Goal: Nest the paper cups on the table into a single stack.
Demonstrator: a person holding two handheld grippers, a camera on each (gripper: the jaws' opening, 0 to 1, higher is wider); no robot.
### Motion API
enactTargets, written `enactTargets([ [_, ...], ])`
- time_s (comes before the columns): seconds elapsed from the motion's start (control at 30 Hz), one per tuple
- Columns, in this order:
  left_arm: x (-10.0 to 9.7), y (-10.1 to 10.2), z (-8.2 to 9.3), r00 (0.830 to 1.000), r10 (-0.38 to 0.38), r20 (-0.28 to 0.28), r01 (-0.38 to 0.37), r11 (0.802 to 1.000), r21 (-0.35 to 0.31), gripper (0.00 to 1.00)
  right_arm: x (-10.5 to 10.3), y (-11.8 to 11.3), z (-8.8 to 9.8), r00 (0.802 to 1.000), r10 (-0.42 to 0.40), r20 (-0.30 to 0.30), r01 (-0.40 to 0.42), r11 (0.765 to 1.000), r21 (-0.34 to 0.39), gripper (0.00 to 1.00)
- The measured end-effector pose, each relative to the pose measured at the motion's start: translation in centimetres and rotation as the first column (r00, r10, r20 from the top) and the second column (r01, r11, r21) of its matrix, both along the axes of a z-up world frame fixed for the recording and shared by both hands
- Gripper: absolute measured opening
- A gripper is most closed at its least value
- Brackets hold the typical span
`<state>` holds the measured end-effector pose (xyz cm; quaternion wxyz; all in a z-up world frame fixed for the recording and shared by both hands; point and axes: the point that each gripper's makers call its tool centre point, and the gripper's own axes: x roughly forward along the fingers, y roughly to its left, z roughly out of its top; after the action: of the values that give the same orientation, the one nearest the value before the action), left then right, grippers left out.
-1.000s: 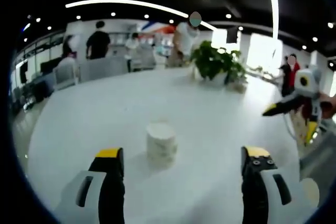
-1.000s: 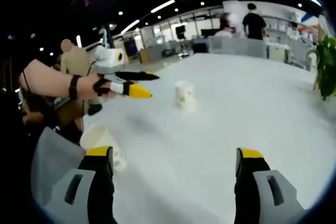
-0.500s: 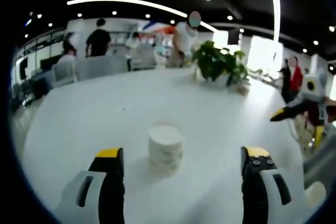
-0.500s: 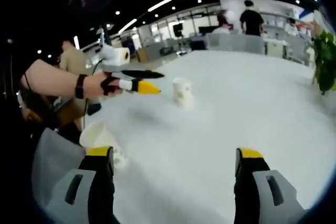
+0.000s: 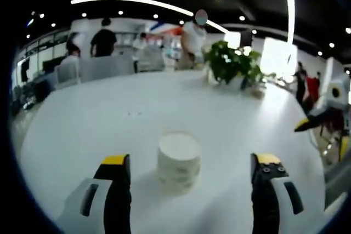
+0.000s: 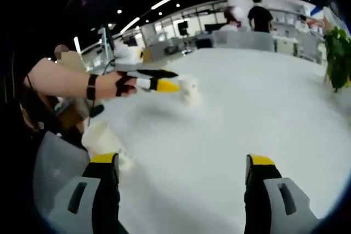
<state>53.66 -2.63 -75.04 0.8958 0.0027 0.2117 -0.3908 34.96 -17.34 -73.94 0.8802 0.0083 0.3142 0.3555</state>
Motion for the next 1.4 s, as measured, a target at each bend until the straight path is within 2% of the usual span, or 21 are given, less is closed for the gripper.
enactTargets([
  [0.17,1.1,0.0,-0.3,0.999,0.044,-0.022,-0.045,0.998,-0.039,0.84,-0.3,0.0,0.0,1.0,0.004,-0.008,-0.005,1.0,-0.003,0.93],
  [0.23,1.5,0.0,-0.3,0.999,0.053,-0.005,-0.053,0.998,-0.035,0.79,-0.4,-0.2,0.0,1.0,0.004,-0.008,-0.004,1.0,-0.002,0.93],
  [0.3,1.9,-0.2,-0.3,0.998,0.057,-0.009,-0.057,0.997,-0.045,0.79,-0.4,-0.4,-0.1,1.0,0.001,-0.01,-0.001,1.0,-0.008,0.93],
  [0.57,1.8,-0.9,-1.3,0.999,0.037,-0.027,-0.037,0.999,-0.024,0.75,-0.4,-1.0,-0.5,1.0,-0.012,-0.022,0.012,1.0,-0.004,0.93],
  [0.7,1.9,-1.1,-1.3,0.999,0.025,-0.02,-0.025,1.0,-0.013,0.64,-0.6,-1.2,-0.7,1.0,-0.014,-0.026,0.014,1.0,-0.003,0.93],
  [0.9,1.9,-1.7,-1.7,1.0,0.003,-0.028,-0.003,1.0,0.0,0.59,-0.8,-1.6,-0.6,1.0,-0.017,-0.025,0.017,1.0,-0.006,0.93],
  [1.03,1.8,-2.0,-1.9,0.999,-0.01,-0.031,0.011,1.0,0.013,0.51,-0.9,-2.0,-0.5,0.999,-0.031,-0.028,0.031,1.0,-0.003,0.93],
  [1.23,1.7,-2.2,-1.5,0.999,-0.013,-0.042,0.013,1.0,0.006,0.48,-1.2,-2.1,-0.6,0.999,-0.032,-0.032,0.032,0.999,0.0,0.93],
  [1.4,1.5,-2.3,-1.5,0.999,-0.023,-0.039,0.024,0.999,0.025,0.45,-1.3,-2.2,-0.7,0.999,-0.029,-0.035,0.029,1.0,-0.002,0.93],
])
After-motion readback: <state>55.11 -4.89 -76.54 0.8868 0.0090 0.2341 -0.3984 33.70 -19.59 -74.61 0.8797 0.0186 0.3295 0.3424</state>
